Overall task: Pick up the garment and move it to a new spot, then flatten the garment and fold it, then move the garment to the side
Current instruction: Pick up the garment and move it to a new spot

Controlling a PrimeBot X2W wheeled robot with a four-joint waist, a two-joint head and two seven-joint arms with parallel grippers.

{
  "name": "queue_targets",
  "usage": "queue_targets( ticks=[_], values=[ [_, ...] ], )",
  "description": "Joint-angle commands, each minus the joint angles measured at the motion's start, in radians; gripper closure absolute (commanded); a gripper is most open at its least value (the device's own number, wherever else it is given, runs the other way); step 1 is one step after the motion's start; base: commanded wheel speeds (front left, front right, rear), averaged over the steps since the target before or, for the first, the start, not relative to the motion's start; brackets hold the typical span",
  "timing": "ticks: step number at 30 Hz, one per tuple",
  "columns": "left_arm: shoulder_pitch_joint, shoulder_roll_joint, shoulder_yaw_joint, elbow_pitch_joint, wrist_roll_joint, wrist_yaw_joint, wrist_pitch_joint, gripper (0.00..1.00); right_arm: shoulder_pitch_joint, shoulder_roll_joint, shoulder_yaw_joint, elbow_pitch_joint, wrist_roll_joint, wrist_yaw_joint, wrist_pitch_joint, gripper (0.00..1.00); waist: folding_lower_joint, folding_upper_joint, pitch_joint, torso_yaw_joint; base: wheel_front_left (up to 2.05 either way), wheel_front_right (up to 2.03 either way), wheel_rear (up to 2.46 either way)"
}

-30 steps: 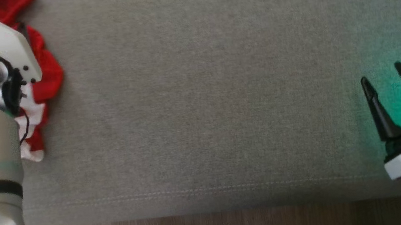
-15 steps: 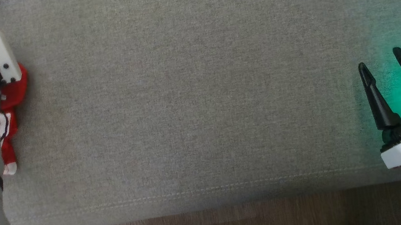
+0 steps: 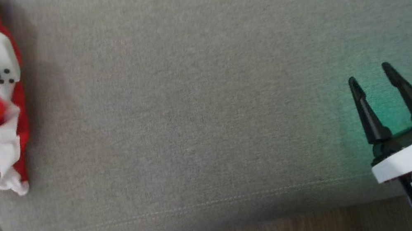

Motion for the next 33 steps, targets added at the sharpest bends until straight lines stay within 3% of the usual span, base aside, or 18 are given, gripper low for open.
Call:
queue_targets(
  ticks=[1,10,14,19,24,29,33],
  values=[
    [-0.052,0.05,-0.002,-0.046,0.015,-0.009,-0.032,1.0,0.003,0.006,0.024,-0.021,0.006,0.0,-0.009,0.0,0.0,0.0,-0.063,-0.033,0.0,0.0,0.0],
    [-0.058,-0.015,-0.137,-0.195,0.007,-0.043,-0.085,1.0,0.023,0.058,0.026,0.006,0.0,0.0,-0.009,0.0,0.0,0.0,-0.214,-0.162,0.0,0.0,0.0],
    [-0.033,-0.055,-0.265,-0.312,-0.066,-0.044,-0.076,1.0,0.028,0.072,0.036,0.01,-0.002,0.0,-0.009,0.0,0.0,0.0,-0.258,-0.238,0.0,0.0,0.0],
    [-0.007,-0.068,-0.422,-0.481,-0.19,-0.044,-0.022,1.0,0.024,0.081,0.034,0.001,0.002,0.0,-0.009,0.0,0.0,0.0,-0.259,-0.307,0.0,0.0,0.0],
    [0.063,-0.059,-0.532,-0.6,-0.274,-0.044,0.03,1.0,0.017,0.088,0.027,-0.007,0.01,0.0,-0.009,0.0,0.0,0.0,-0.233,-0.343,0.0,0.0,0.0],
    [0.232,-0.007,-0.634,-0.69,-0.306,-0.044,0.057,1.0,0.008,0.096,0.021,-0.016,0.023,0.0,-0.009,0.0,0.0,0.0,-0.178,-0.355,0.0,0.0,0.0],
    [0.376,0.023,-0.671,-0.698,-0.312,-0.01,0.047,1.0,0.005,0.096,0.007,-0.016,0.024,0.0,-0.009,0.0,0.0,0.0,-0.157,-0.33,0.0,0.0,0.0]
  ],
)
